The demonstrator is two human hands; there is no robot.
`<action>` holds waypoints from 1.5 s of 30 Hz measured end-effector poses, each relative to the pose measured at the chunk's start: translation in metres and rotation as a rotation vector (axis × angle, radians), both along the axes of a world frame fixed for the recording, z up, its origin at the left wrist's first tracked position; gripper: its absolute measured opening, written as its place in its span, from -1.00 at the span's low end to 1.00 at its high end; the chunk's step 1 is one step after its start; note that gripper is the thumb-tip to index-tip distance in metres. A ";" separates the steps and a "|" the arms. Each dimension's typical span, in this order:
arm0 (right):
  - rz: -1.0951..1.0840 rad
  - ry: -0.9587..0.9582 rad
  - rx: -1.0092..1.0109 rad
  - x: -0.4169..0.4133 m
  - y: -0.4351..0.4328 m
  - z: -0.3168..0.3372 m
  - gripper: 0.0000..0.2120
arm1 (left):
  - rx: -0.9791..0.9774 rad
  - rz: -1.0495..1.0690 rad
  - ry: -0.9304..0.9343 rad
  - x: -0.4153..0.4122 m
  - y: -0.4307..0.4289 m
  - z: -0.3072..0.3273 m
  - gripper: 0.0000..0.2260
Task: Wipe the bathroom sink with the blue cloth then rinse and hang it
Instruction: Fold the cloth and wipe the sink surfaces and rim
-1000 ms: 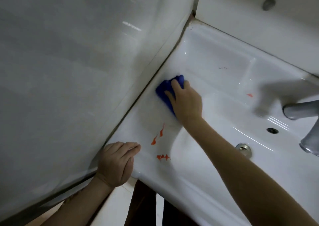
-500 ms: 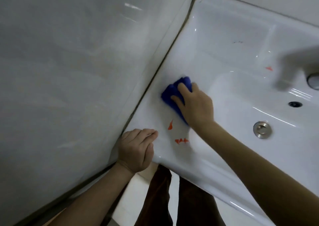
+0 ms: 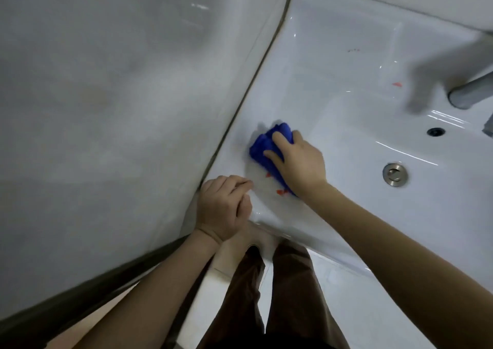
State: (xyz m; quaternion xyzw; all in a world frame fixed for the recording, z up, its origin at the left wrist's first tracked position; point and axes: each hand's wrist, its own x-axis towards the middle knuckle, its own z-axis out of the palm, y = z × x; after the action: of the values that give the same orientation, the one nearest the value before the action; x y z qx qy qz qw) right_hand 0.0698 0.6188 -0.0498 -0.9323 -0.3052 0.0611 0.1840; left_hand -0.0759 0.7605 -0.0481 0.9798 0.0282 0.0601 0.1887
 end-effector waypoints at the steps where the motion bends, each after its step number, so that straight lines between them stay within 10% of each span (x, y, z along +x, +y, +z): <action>1: 0.034 0.018 0.003 -0.013 -0.015 0.001 -0.75 | -0.011 -0.022 -0.004 -0.002 0.001 0.001 -0.72; 8: -0.318 0.043 -0.060 0.054 0.005 -0.003 -0.67 | -0.117 -0.028 0.000 -0.030 0.008 -0.005 -0.72; 16: 0.084 0.051 -0.069 -0.056 -0.039 0.010 -0.72 | -0.161 -0.024 -0.005 -0.029 0.009 -0.002 -0.67; 23: -0.415 0.156 0.042 0.017 -0.030 -0.011 -0.72 | -0.142 -0.002 -0.055 -0.027 0.006 -0.011 -0.63; 29: 0.133 0.123 -0.077 -0.037 -0.014 0.009 -0.70 | -0.140 -0.025 0.016 -0.029 0.006 -0.003 -0.62; 37: 0.181 0.099 0.004 0.015 -0.005 0.000 -0.69 | -0.185 -0.040 0.020 -0.031 0.008 -0.010 -0.59; 45: -0.367 -0.029 -0.007 0.167 0.025 -0.006 -0.67 | -0.156 -0.026 0.019 -0.029 0.007 -0.016 -0.62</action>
State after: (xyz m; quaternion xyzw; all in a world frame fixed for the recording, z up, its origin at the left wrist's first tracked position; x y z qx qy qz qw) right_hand 0.2372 0.6441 -0.0560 -0.9738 -0.1326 0.0142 0.1843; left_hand -0.1046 0.7679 -0.0637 0.9629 0.0218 0.0458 0.2650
